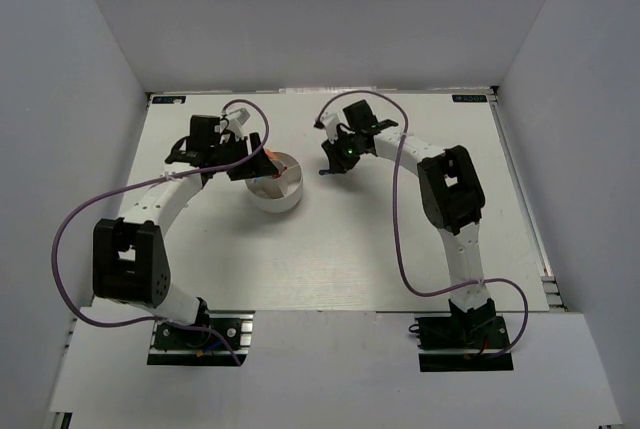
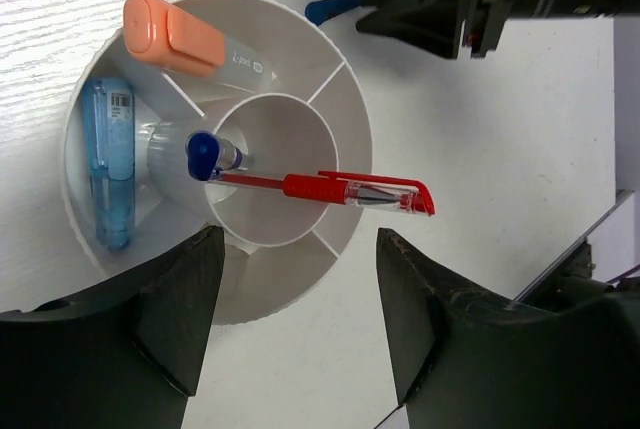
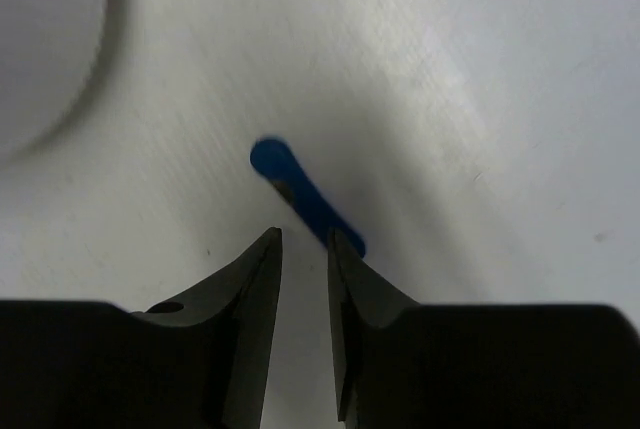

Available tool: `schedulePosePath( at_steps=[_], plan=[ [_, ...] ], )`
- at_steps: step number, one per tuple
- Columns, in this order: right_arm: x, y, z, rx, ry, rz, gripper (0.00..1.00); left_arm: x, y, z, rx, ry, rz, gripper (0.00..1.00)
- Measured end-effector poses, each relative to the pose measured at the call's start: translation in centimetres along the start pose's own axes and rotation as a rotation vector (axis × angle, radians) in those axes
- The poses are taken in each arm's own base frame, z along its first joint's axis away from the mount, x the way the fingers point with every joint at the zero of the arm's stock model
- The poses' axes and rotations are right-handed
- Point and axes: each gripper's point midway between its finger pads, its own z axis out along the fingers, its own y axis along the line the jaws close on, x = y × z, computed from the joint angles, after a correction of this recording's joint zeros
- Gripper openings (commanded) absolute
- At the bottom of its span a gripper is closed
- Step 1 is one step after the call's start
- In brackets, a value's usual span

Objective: Sort the stationery into containers
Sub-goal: Move the storage box to the center of the board.

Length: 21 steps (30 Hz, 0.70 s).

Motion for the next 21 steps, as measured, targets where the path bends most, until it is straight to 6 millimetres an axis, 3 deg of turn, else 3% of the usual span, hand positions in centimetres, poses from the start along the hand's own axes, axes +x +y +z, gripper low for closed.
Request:
schedulePosePath(
  at_steps=[2, 3, 7, 9, 11, 17, 21],
  plan=[
    [2.7, 0.4, 0.3, -0.004, 0.074, -0.011, 0.30, 0.0, 0.0, -0.2, -0.004, -0.002, 0.016, 0.72],
    [3.0, 0.4, 0.4, 0.000, 0.083, -0.022, 0.29, 0.0, 0.1, -0.3, -0.008, -0.001, 0.022, 0.72],
    [2.5, -0.3, 0.4, 0.039, 0.088, -0.053, 0.29, -0.1, 0.1, -0.7, -0.019, -0.007, 0.042, 0.72],
    [2.4, -0.5, 0.5, 0.048, 0.090, -0.065, 0.16, -0.1, 0.0, -0.9, -0.020, -0.011, 0.052, 0.72],
    [2.5, -0.4, 0.5, 0.050, 0.097, -0.079, 0.11, -0.3, -0.2, -1.3, -0.022, -0.018, 0.061, 0.73],
    [3.1, -0.2, 0.3, 0.043, 0.110, -0.120, 0.17, -0.3, -0.4, -1.6, -0.019, -0.023, 0.074, 0.73],
    [2.9, 0.6, -1.3, 0.037, 0.098, -0.133, 0.18, -0.3, -0.4, -1.6, -0.018, -0.020, 0.076, 0.72]
  ],
)
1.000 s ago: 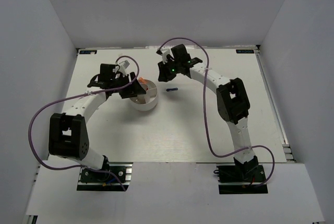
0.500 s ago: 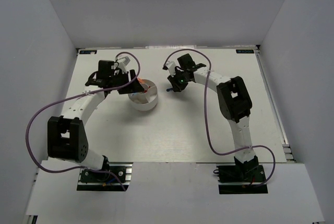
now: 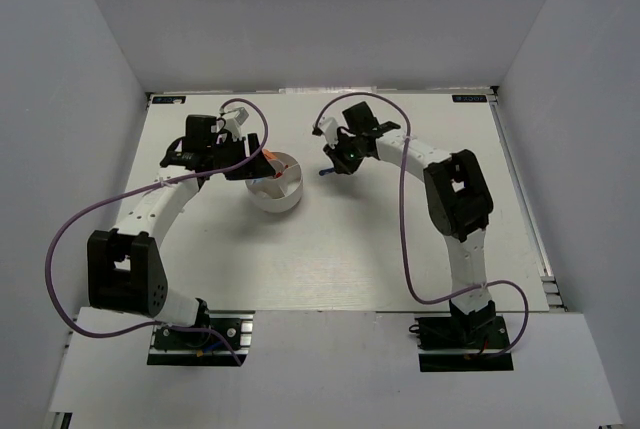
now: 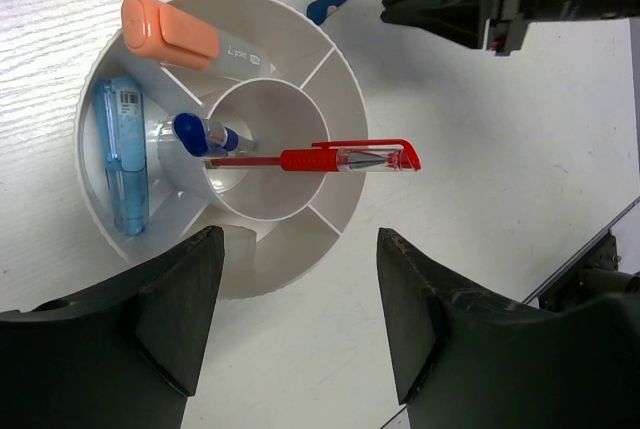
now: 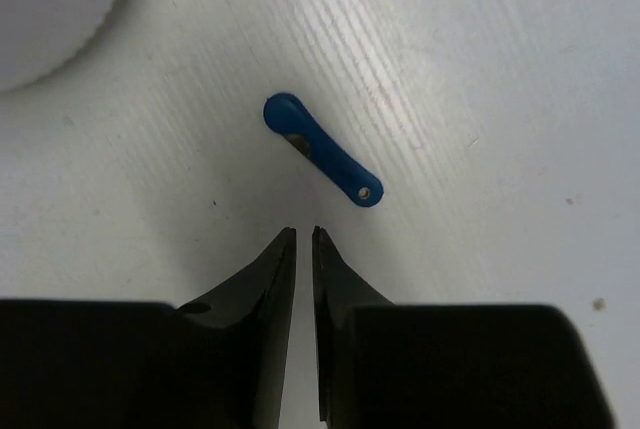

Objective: Sort the stationery into containers
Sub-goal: Move the storage box to the center of the board, then move the stationery to the center of the board.

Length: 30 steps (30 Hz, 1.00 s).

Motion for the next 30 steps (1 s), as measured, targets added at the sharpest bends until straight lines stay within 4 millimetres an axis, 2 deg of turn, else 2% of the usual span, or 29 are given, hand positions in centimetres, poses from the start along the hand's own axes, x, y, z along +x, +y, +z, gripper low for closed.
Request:
schedulePosePath(
  at_steps=[3, 6, 8, 10, 16, 22, 30],
  plan=[
    [-2.5, -0.6, -1.1, 0.021, -0.059, -0.003, 0.22, 0.0, -0.1, 0.0, 0.004, 0.001, 0.001, 0.72],
    [-5.6, -1.7, -1.4, 0.049, -0.121, -0.005, 0.31, 0.0, -0.1, 0.0, 0.005, 0.001, 0.001, 0.72],
    [-7.2, -2.5, -1.0, 0.066, -0.152, -0.011, 0.34, 0.0, -0.1, 0.0, 0.005, 0.001, 0.000, 0.72],
    [-7.9, -3.1, 0.0, 0.077, -0.163, -0.010, 0.34, 0.0, -0.1, 0.0, 0.005, 0.001, 0.000, 0.73],
    [-3.7, -2.6, 4.4, 0.041, -0.051, 0.033, 0.31, 0.2, 0.0, 0.0, 0.002, 0.006, 0.004, 0.73],
    [-3.1, -2.4, 4.1, 0.045, -0.033, 0.009, 0.26, 0.2, 0.0, 0.0, 0.002, 0.007, 0.003, 0.73],
    [0.8, 1.1, 1.5, -0.031, 0.048, -0.014, 0.27, 0.0, -0.2, -0.1, 0.008, 0.004, 0.007, 0.73]
  ],
)
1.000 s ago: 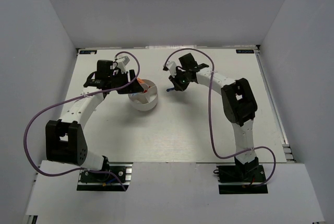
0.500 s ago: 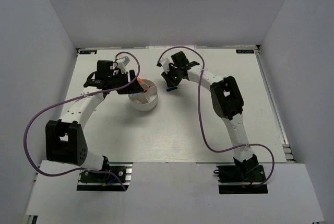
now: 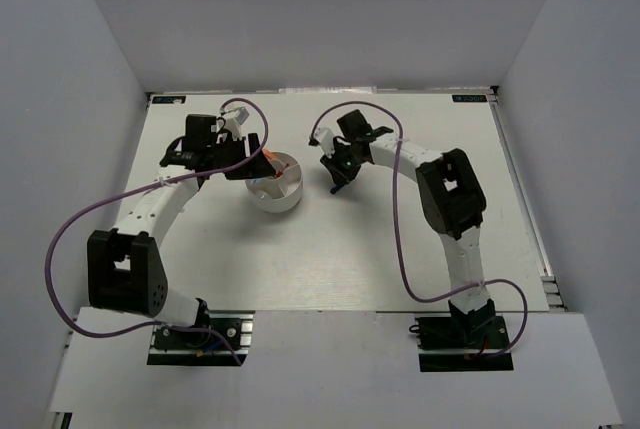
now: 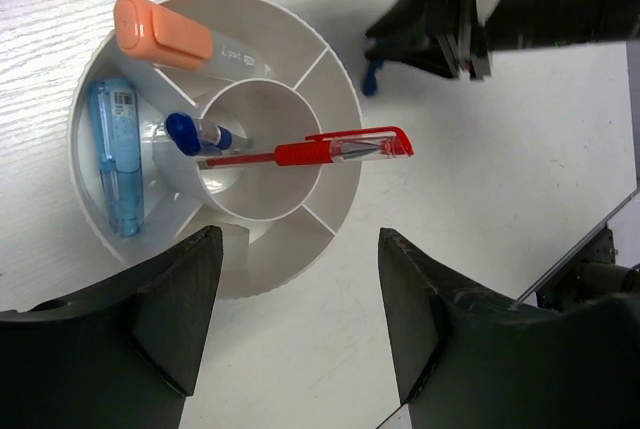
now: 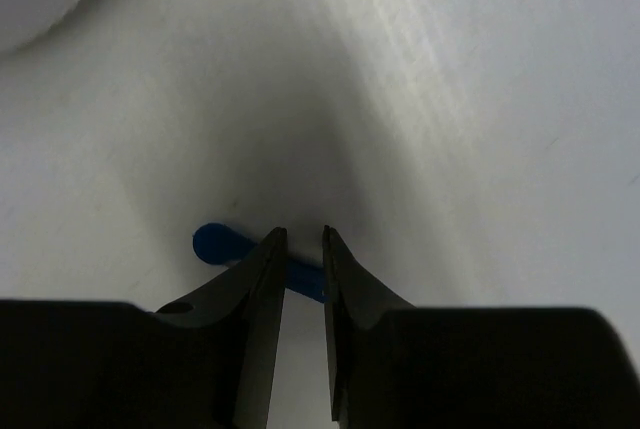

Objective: Sort the stationery into containers
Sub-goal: Move the stationery to the center of the board, then pick up the stationery from the center of the board.

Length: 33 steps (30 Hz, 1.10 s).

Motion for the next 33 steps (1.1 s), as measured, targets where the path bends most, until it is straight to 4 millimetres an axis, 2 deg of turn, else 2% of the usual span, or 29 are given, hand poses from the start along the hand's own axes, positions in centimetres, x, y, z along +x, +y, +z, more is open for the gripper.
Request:
schedulePosePath(
  at_steps=[5, 10, 13, 15, 17, 19, 21, 23, 25, 28, 29, 31, 33],
  plan=[
    [4.3, 4.6, -2.8, -0.072, 0.065, -0.006, 0.29, -0.3, -1.1, -0.5, 0.047, -0.015, 0.020, 0.74],
    [8.4, 10.2, -5.4, -0.153, 0.117, 0.009, 0.30, -2.6, -4.3, -3.6, 0.113, -0.132, 0.103, 0.73],
    [9.6, 12.4, -6.5, -0.193, 0.136, 0.032, 0.31, -4.3, -6.4, -5.2, 0.152, -0.188, 0.187, 0.66],
    [9.4, 12.8, -7.2, -0.204, 0.128, 0.057, 0.31, -5.1, -7.8, -5.7, 0.170, -0.200, 0.252, 0.61],
    [8.0, 12.5, -8.3, -0.191, 0.086, 0.072, 0.32, -5.7, -9.4, -5.5, 0.193, -0.186, 0.317, 0.59],
    [5.7, 11.4, -10.0, -0.149, 0.009, 0.091, 0.34, -5.5, -11.4, -4.6, 0.218, -0.158, 0.395, 0.59],
    [3.0, 9.5, -12.8, -0.081, -0.093, 0.123, 0.34, -4.4, -13.7, -3.2, 0.245, -0.107, 0.469, 0.58],
    [0.6, 6.7, -16.5, 0.017, -0.205, 0.176, 0.34, -2.9, -15.8, -1.4, 0.267, -0.036, 0.531, 0.57],
    [-0.2, 3.8, -20.0, 0.129, -0.285, 0.253, 0.33, -1.2, -17.1, 0.8, 0.265, 0.059, 0.565, 0.55],
    [1.6, 0.9, -23.1, 0.250, -0.310, 0.404, 0.32, 0.8, -17.2, 5.0, 0.222, 0.186, 0.585, 0.58],
    [2.6, 0.2, -23.4, 0.275, -0.299, 0.458, 0.32, 1.7, -16.9, 6.3, 0.203, 0.233, 0.581, 0.59],
    [5.0, -0.3, -23.2, 0.303, -0.266, 0.553, 0.32, 4.1, -16.1, 8.6, 0.172, 0.323, 0.564, 0.70],
    [7.8, -0.1, -22.6, 0.310, -0.209, 0.654, 0.31, 6.6, -15.5, 9.9, 0.144, 0.406, 0.539, 0.77]
  ],
)
